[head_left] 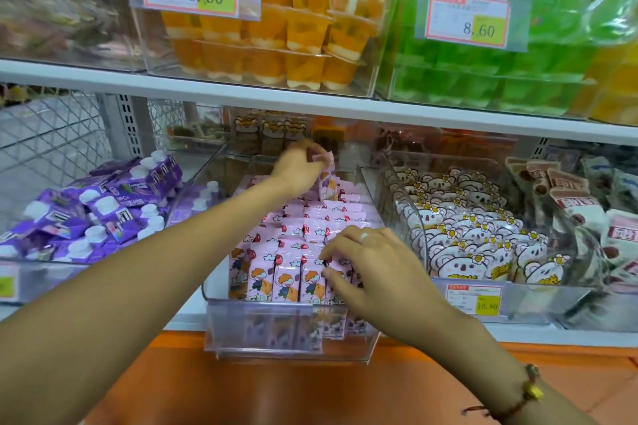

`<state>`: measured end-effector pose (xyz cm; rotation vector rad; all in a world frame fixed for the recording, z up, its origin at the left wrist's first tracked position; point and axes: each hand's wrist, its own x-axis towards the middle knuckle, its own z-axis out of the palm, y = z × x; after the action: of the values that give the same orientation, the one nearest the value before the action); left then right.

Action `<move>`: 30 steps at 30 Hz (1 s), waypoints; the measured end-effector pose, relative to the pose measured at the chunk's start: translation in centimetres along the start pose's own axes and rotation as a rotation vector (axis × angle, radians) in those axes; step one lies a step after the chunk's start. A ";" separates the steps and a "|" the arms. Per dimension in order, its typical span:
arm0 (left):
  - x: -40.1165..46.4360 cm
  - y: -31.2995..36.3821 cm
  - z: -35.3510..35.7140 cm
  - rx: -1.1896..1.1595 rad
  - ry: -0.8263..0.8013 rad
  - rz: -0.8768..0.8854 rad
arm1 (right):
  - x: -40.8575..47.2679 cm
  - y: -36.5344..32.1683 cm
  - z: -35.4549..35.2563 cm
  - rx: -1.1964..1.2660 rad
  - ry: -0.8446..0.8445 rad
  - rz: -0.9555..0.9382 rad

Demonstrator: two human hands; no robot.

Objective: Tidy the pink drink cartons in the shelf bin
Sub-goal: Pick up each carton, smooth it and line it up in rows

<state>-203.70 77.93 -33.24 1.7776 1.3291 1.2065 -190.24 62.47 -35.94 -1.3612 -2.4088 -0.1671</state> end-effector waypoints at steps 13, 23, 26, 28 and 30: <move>-14.1 2.7 -4.6 -0.558 0.311 0.006 | 0.7 -2.3 -0.7 0.578 0.288 0.219; -15.7 0.8 -4.1 -0.356 0.129 0.147 | 2.7 -2.9 0.3 1.351 0.181 0.527; -16.2 0.4 -3.5 -0.290 0.043 0.140 | 3.0 -3.0 0.4 1.487 0.185 0.576; -16.4 0.3 -3.1 -0.228 0.043 0.162 | 3.1 -3.2 0.5 1.504 0.204 0.581; -16.3 0.2 -3.1 -0.141 0.105 0.197 | 3.1 -3.4 0.5 1.481 0.223 0.571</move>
<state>-207.78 62.30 -36.84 1.7968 1.1144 1.4813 -194.71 63.35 -35.02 -1.0101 -1.1650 1.2422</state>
